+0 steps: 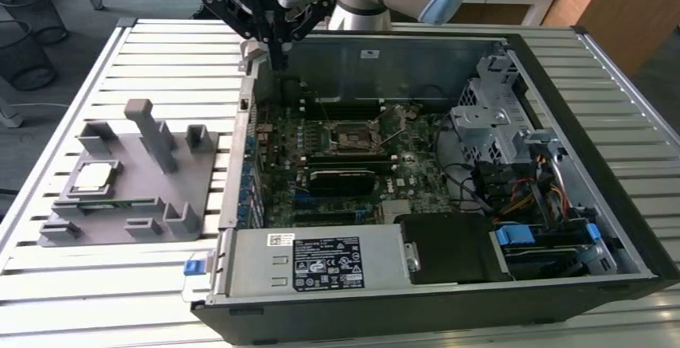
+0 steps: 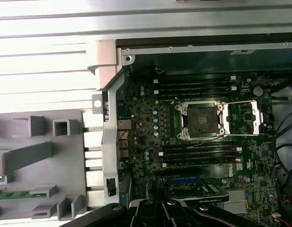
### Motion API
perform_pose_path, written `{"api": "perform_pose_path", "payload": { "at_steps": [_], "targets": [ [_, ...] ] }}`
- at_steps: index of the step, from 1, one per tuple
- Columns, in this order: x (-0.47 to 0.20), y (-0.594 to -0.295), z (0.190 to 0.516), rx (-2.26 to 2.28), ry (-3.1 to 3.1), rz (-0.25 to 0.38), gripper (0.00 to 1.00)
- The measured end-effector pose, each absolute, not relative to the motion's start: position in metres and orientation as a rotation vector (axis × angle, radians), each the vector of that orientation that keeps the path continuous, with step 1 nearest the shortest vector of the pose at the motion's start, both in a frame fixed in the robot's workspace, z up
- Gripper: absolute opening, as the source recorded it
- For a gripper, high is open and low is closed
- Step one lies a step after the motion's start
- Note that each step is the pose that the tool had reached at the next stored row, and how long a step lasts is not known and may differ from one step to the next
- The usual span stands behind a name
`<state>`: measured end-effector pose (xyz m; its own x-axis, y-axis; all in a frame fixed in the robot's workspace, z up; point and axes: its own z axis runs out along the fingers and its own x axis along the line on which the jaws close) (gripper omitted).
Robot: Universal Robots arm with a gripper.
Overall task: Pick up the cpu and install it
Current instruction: 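Reach for the cpu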
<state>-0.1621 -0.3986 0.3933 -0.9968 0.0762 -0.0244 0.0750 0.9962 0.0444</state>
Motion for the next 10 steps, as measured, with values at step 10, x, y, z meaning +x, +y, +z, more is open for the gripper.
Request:
{"api": "perform_pose_path", "payload": {
  "at_steps": [10],
  "targets": [
    [-0.176, -0.398, 0.393, 0.118, 3.113, 0.068, 0.12]
  ]
}}
